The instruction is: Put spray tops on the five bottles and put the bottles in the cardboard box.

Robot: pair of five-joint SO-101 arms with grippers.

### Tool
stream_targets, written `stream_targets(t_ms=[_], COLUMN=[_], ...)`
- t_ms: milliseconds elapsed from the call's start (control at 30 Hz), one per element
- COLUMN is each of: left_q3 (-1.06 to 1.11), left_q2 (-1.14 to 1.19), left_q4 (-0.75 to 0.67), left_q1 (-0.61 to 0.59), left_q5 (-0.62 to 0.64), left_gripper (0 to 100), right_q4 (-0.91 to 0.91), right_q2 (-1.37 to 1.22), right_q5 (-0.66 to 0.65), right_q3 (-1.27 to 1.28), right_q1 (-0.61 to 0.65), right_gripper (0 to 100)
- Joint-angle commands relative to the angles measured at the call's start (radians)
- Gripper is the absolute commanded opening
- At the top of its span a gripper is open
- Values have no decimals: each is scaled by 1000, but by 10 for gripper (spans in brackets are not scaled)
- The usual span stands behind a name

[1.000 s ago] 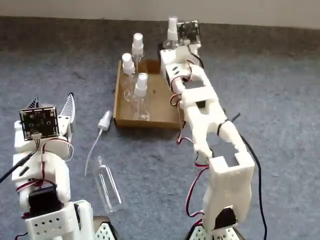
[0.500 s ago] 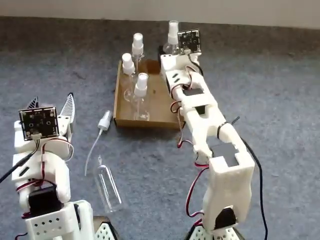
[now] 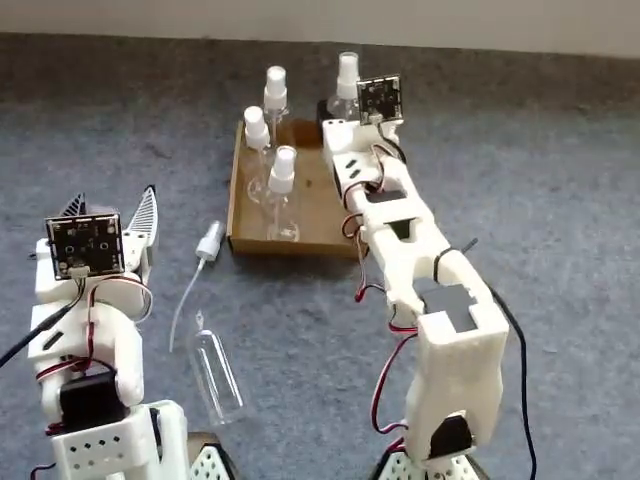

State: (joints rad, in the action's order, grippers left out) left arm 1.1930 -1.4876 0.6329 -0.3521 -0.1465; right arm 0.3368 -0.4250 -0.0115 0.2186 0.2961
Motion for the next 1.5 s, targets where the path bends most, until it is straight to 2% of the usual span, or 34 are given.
stream_targets(t_ms=[0,833,1100,1467], left_q3=[-7,-8,-8,-8], left_q2=[1,1,1,1], left_q4=[-21,-21,-21,-21], left_q1=[24,25,25,25], left_q5=[12,12,12,12], left_gripper=[252,252,252,252], right_q4=[25,18,16,15], right_q2=[21,-61,-59,18], right_q5=[-9,-11,-11,-11], right_q3=[-5,-12,-12,-8], right_q1=[10,24,24,28], right_gripper=[5,12,174,177])
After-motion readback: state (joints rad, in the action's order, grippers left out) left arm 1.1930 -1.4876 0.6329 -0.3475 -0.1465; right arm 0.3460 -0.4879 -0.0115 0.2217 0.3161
